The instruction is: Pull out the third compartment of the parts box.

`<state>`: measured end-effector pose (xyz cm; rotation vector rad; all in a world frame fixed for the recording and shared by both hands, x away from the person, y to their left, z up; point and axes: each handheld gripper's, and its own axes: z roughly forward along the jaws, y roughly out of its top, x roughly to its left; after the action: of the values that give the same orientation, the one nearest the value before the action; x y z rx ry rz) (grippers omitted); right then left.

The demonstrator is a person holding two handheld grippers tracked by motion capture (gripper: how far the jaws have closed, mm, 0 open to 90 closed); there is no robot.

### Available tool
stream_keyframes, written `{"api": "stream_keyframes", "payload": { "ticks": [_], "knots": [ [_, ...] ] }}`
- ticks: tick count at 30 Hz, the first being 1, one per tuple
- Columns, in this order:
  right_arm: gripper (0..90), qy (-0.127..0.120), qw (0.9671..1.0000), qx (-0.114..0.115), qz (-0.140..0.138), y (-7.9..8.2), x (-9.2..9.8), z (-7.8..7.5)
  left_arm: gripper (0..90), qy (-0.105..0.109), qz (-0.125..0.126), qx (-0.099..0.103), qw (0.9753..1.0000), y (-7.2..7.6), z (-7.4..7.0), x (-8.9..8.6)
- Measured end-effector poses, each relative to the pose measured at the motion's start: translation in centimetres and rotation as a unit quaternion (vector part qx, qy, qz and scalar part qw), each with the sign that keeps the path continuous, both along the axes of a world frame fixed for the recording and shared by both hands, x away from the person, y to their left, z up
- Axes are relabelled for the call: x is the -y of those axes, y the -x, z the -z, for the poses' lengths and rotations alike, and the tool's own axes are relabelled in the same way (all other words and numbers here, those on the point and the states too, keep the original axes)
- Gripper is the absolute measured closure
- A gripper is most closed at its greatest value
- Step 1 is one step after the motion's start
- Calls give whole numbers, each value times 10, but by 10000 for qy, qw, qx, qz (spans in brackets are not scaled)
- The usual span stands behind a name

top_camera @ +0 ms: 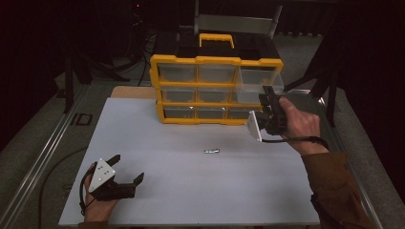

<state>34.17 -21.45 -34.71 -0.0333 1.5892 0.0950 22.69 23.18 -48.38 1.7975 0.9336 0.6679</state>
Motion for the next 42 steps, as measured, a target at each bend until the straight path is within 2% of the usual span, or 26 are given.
{"api": "stream_keyframes", "payload": {
  "ticks": [1,5,10,14,17,23,28,30,33,36,38,39,41,42],
  "knots": [
    [546,-75,10000,18,-2,0,0,2,4,0,-1,1,10000,0,0,0],
    [474,-116,9999,85,-14,2,-1,9,4,15,-13,6,10000,0,0,0],
    [331,-180,9997,168,-20,4,-4,20,4,18,-12,2,10000,0,0,0],
    [207,-272,9995,169,23,3,-4,32,4,-4,-20,-7,10000,0,0,0],
    [155,-380,9991,158,52,3,-4,42,4,-4,-19,-8,10000,0,0,0],
    [135,-574,9983,17,93,5,-3,63,3,-2,-18,-13,10000,0,0,1],
    [136,-1020,9944,-212,148,5,-3,83,3,-16,-7,-15,10000,0,0,2],
    [135,-1128,9929,-314,191,5,-3,93,4,-19,-8,-15,10000,-1,1,1],
    [136,-1143,9921,-456,227,3,-2,105,4,-12,-14,-12,10000,-1,0,1],
    [136,-1400,9877,-615,327,2,0,115,4,-9,-16,-11,10000,-1,0,1],
    [135,-1608,9834,-745,397,1,2,120,4,-3,-12,-9,10000,-2,1,2],
    [135,-1777,9796,-830,438,1,2,123,4,2,-12,-9,10000,-2,1,2],
    [135,-1928,9757,-934,465,0,4,128,3,2,-6,-8,10000,-2,0,2],
    [135,-2062,9718,-1041,466,-1,6,130,4,3,-4,-6,10000,-2,0,3]
  ]
}}
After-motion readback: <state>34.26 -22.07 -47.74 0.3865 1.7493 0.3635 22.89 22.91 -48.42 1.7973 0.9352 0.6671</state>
